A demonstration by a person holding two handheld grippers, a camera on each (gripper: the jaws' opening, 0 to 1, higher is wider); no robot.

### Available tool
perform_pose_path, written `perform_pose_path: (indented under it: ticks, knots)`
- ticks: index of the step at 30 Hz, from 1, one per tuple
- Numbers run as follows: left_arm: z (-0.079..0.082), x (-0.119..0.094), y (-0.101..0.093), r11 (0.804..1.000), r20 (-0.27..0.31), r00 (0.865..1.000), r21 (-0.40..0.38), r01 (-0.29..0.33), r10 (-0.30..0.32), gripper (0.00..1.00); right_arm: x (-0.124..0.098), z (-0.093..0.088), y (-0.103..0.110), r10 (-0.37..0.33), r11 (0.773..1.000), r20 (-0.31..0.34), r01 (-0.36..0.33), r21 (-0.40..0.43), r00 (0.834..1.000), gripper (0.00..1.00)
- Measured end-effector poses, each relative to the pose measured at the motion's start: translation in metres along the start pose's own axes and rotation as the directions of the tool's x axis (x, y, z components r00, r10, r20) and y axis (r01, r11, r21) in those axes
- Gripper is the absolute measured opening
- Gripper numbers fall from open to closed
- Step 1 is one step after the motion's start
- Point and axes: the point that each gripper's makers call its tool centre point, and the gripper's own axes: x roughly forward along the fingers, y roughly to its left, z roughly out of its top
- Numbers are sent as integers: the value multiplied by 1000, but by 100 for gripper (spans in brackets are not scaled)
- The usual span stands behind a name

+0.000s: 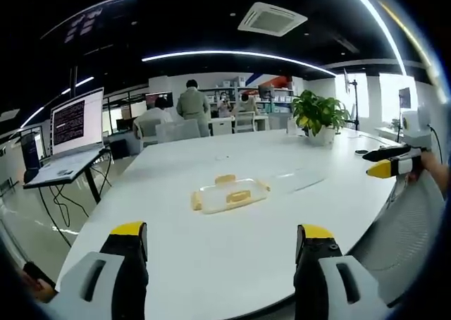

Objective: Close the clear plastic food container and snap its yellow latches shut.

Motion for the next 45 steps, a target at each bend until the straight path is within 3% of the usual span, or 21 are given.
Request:
perform_pose_path:
  ticks: [14, 17, 19, 23, 27, 29, 32, 34, 40, 45]
  knots:
    - [2, 1, 3, 1000, 5, 1000, 1, -16, 16, 81, -1, 4, -6, -35, 999, 19, 35, 9, 999, 72]
    - [5, 0, 5, 1000, 24, 999, -10, -26, 26, 81, 0, 1, -6, -37, 999, -3, 37, 6, 999, 72]
    - [-1, 1, 5, 1000, -11, 1000, -1, -29, 29, 81, 0, 0, -5, -30, 1000, -7, 30, 7, 1000, 72]
    - [-1, 1, 5, 1000, -13, 1000, -2, -27, 27, 81, 0, -1, -9, -52, 999, -16, 52, 14, 999, 72]
    - [-4, 2, 4, 1000, -34, 999, 7, -14, 14, 79, 3, -8, -6, -38, 999, -65, 38, -13, 997, 70]
    - [-10, 3, 2, 1000, -71, 997, 26, -3, 5, 77, 2, -4, -8, -48, 999, -47, 48, 0, 998, 70]
    - [-4, 3, 3, 1000, -35, 999, 15, -5, 6, 78, 2, -3, -10, -58, 998, -43, 58, -1, 997, 70]
    - [6, 1, 6, 1000, 20, 1000, 8, -20, 20, 78, 3, -3, -9, -57, 998, -45, 57, -3, 997, 70]
    - [2, 2, 4, 1000, -3, 1000, 15, -3, 3, 78, 4, -9, -11, -69, 997, -90, 67, -25, 994, 69]
    - [8, 1, 6, 1000, 31, 999, 11, -8, 8, 76, 4, -9, -10, -70, 997, -86, 68, -24, 994, 69]
